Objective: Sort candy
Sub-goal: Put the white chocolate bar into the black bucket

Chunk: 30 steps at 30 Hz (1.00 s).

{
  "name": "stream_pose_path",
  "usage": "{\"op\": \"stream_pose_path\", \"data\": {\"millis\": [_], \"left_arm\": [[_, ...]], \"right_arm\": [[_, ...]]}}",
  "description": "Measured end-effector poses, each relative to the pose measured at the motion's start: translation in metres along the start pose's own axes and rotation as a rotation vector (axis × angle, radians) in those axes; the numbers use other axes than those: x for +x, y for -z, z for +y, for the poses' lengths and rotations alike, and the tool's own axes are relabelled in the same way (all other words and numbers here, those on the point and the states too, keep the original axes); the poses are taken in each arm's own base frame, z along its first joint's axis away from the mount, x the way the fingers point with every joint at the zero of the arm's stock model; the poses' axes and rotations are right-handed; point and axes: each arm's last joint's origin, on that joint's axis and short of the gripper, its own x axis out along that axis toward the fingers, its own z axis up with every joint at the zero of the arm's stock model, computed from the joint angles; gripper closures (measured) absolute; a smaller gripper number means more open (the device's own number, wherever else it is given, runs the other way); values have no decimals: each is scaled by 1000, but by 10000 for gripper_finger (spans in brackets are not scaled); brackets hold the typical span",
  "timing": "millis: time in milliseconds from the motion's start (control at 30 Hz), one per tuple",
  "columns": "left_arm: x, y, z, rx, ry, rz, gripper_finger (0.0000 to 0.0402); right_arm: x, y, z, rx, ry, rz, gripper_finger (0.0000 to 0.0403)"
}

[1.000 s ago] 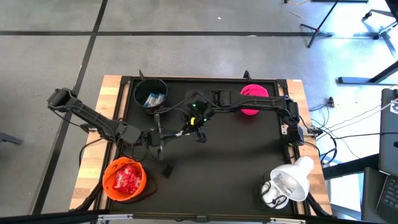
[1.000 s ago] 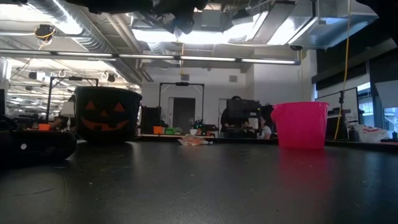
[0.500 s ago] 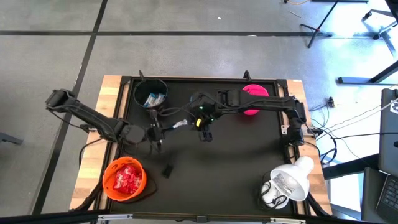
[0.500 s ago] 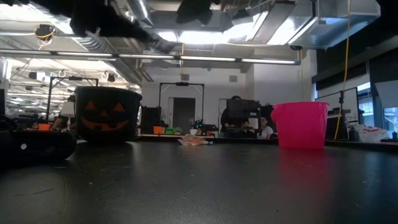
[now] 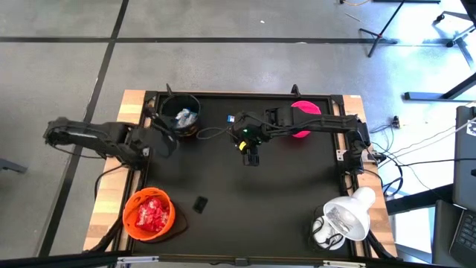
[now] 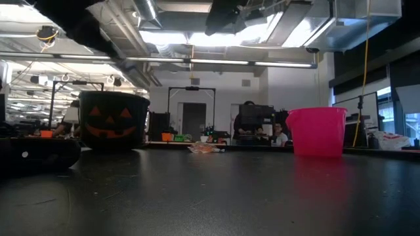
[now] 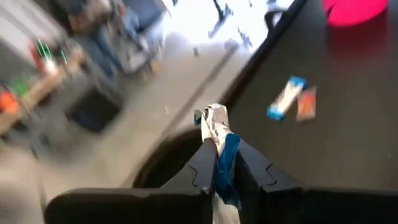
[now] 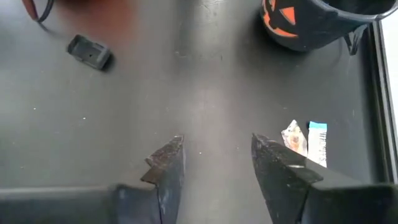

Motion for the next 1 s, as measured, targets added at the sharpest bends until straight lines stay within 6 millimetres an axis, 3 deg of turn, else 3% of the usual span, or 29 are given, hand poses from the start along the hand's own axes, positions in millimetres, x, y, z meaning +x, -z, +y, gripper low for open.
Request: {"op": "stream_pose_path", "data": {"millis": [233,400,600,767,1000], "left_arm": [[1,-1,31,-127,106,192,353],[11,1,34,-125,82,281,287],[16,-1,37,-172,53,305,229],[-1,-28,47,-285,212,163,225],[-19,-49,43,-314,491,-160,227]], "right_arm": [[0,3,-1,-10,40,38,221],[0,7,-7,-23,94,76,221],[6,13,-32,10,96,85,221],[42,39,-72,57,38,113,221],[108,89,-129,129,93,-87,221]]}}
